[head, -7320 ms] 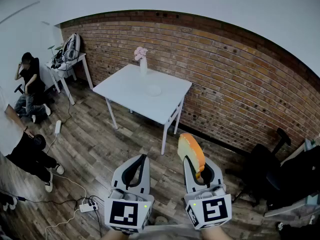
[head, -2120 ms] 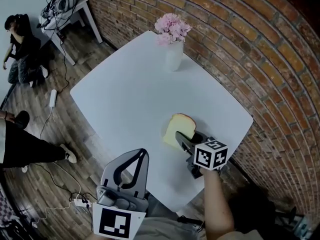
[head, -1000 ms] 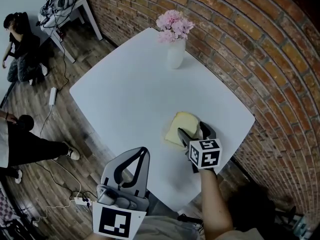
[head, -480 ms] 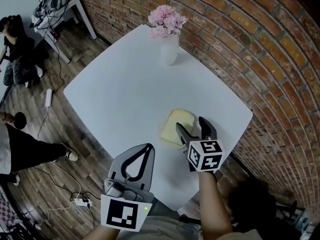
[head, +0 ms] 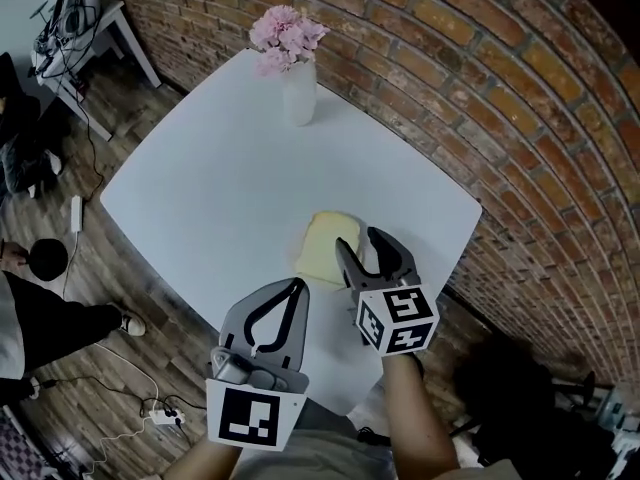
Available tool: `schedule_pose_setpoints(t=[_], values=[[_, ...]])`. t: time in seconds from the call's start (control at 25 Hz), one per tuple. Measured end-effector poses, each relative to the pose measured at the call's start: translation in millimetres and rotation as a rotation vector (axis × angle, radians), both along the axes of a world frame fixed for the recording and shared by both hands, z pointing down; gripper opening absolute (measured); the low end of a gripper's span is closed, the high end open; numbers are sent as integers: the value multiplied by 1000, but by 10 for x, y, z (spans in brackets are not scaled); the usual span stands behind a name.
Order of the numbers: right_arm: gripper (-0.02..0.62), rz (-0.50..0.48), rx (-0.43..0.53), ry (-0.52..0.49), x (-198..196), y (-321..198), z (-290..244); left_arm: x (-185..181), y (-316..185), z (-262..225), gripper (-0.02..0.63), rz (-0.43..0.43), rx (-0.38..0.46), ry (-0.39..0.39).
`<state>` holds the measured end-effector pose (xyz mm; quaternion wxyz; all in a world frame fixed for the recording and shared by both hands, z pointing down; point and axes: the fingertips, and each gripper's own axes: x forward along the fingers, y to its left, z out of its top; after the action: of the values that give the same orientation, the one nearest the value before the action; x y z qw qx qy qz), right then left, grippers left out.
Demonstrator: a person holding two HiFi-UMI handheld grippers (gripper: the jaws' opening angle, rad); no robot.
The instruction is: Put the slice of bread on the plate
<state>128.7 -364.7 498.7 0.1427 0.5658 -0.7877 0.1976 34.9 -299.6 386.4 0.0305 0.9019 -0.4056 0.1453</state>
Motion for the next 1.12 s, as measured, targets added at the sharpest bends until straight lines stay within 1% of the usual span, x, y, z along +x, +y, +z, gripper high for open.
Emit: schedule_pose_setpoints(t=[0.04,0.12,0.2,0.28,0.36,0.6,0.84,0.92,1.12], values=[[214,4,15,3,7,18,-59,29,5,-11,9,7,2,6],[139,20,51,15,30,57,-191,81,10,-48,9,24,12,16],[87,37,86,26,49,97,-338,117,10,-103,9,41,28,27],[53,45,118,31,37,152,-501,131,19,-158,9,46,36,40],[35,44,155,36,2,220,-679,135,35,-211,9,46,40,50],[15,32,281,80,-136,478,-1235,123,138,-424,9,51,72,73],[9,51,383,117,-244,907,-1761,140,384,-721,9,63,110,115],[9,62,407,131,-275,1080,-1890,150,493,-833,9,68,123,128],[8,91,442,120,-314,1490,-2119,133,793,-1031,9,65,123,156]])
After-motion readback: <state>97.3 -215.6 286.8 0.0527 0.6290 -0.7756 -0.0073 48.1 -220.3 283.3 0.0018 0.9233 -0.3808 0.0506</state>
